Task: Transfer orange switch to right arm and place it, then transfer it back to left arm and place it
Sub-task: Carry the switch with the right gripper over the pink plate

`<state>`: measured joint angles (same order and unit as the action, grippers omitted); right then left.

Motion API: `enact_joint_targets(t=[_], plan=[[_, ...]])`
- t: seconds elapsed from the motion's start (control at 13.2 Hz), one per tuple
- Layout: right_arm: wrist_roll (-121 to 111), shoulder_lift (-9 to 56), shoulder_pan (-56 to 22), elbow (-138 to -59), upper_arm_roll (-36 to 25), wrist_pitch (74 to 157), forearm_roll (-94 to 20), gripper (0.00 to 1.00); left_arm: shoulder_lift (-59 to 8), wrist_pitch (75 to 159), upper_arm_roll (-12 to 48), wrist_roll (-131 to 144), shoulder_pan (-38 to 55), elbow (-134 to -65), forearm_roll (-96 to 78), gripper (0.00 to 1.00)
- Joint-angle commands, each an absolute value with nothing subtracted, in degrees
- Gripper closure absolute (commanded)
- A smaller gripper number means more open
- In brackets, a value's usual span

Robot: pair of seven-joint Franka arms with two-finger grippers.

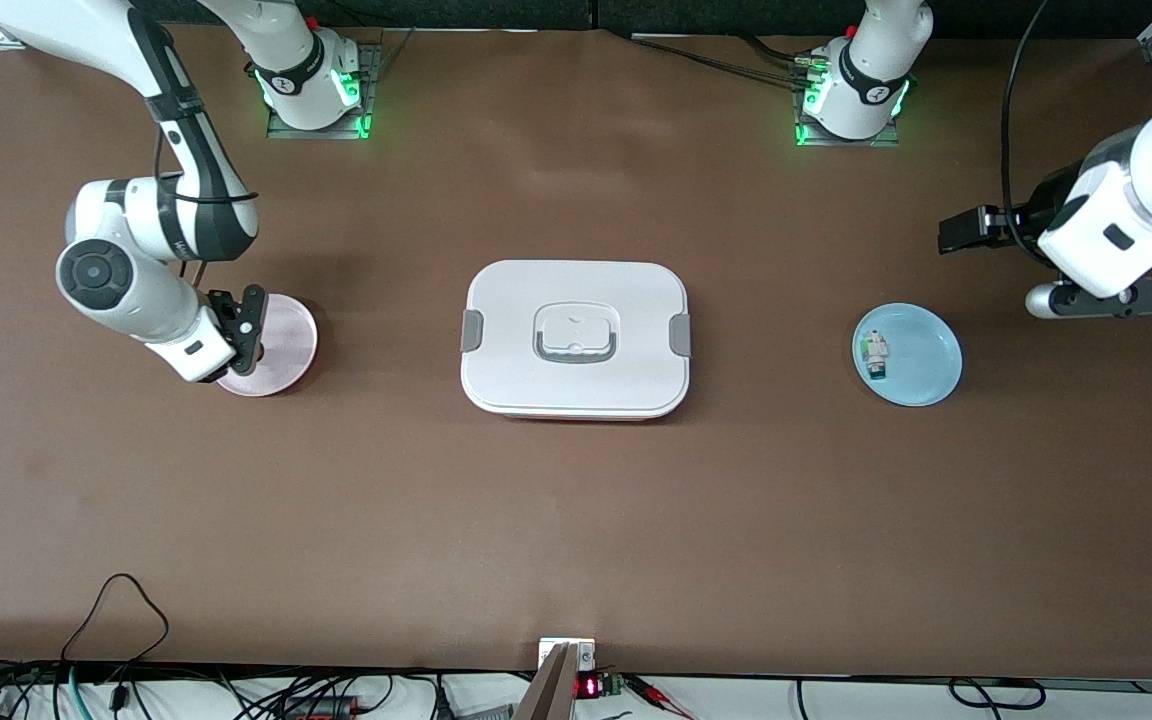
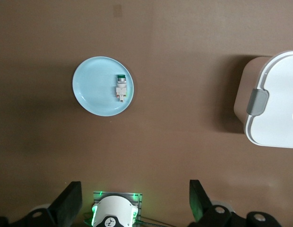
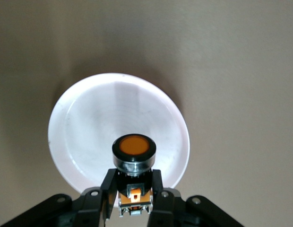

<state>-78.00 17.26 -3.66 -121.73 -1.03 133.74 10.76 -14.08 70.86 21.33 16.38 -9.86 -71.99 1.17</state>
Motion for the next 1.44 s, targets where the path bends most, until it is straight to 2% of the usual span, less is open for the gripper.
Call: enact_joint_targets(t=[0.0, 0.15, 0.3, 0.45, 1.29, 1.36], plan=[[-81.29, 15.64, -2.37, -127.17, 0.09, 138.86, 12.3, 0.74, -6.08, 76.71, 12.41, 14.06, -4.14, -82.06, -1.12, 0.0], [-81.83, 15.73, -2.46, -127.62, 0.09, 139.65, 15.27, 0.74, -4.66, 79.79, 8.11, 13.89, -3.43, -84.98, -2.9, 0.0], [-81.83, 15.38, -2.46, -127.88, 0.09, 139.75, 18.01, 0.74, -4.4, 79.98, 2.67, 12.32, 0.33, -85.52, -2.81, 0.0], [-81.83, 15.82, -2.37, -128.32, 0.0, 140.62, 18.19, 0.74, -4.31, 79.98, -0.34, 11.16, 2.72, -85.52, -2.29, 0.0], [-80.95, 17.93, -0.79, -134.12, 0.0, 148.35, 18.28, 0.74, -5.8, 79.45, 2.02, 10.99, 2.29, -83.76, -2.9, 0.0], [-80.95, 17.93, -0.53, -134.03, 0.0, 148.36, 18.19, 0.65, -5.8, 79.45, 2.02, 10.55, 2.11, -83.76, -2.9, 0.0]])
